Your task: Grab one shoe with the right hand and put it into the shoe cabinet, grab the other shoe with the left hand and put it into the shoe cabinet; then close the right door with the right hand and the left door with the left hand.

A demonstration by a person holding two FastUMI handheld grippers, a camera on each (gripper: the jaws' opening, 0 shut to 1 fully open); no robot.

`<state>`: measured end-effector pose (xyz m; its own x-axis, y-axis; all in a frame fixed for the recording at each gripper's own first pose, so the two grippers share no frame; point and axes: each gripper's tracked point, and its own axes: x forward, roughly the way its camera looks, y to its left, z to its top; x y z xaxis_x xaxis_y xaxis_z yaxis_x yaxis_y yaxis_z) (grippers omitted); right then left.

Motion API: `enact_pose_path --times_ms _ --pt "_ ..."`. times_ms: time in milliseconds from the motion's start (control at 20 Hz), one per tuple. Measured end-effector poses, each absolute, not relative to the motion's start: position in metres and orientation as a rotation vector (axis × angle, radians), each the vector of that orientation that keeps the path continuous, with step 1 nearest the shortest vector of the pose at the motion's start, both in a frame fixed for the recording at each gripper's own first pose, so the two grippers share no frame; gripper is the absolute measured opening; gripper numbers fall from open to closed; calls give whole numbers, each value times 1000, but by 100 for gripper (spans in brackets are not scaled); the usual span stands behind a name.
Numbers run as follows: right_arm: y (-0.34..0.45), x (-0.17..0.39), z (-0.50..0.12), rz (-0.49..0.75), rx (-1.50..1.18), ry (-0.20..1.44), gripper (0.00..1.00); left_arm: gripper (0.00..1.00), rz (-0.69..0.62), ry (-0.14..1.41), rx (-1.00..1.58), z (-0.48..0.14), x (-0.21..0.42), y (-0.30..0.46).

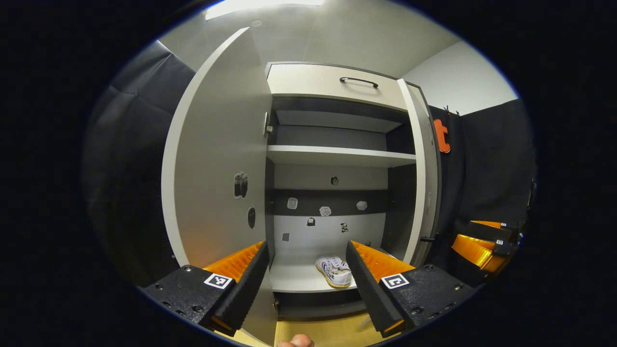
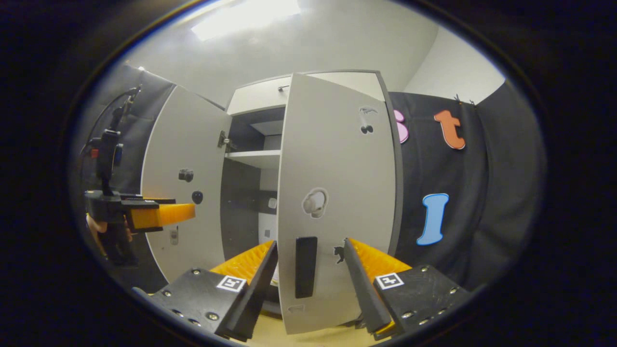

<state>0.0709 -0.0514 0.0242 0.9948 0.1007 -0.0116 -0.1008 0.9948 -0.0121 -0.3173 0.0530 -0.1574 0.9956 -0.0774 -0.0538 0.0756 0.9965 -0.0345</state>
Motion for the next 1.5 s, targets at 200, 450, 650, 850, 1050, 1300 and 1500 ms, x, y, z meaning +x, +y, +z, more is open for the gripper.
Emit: enact_pose_path --times_ms 200,450,650,850,1050,1300,1500 --pt "-49 70 24 101 -15 13 82 96 -68 46 -33 -153 -322 57" --pt "-47 69 22 104 -11 19 82 96 -70 40 -36 -148 -324 58" --pt "-42 71 18 112 -9 24 82 96 -74 39 -47 -144 -328 59" --pt "-35 74 15 130 -4 33 82 94 -78 36 -71 -135 -337 63" --pt "-29 77 11 151 0 38 82 96 -87 27 -72 -123 -349 66" --pt "-17 82 3 184 17 54 82 99 -60 0 -47 -108 -363 77" --pt "-4 87 -4 220 17 67 80 93 -21 -14 -41 -97 -379 91"
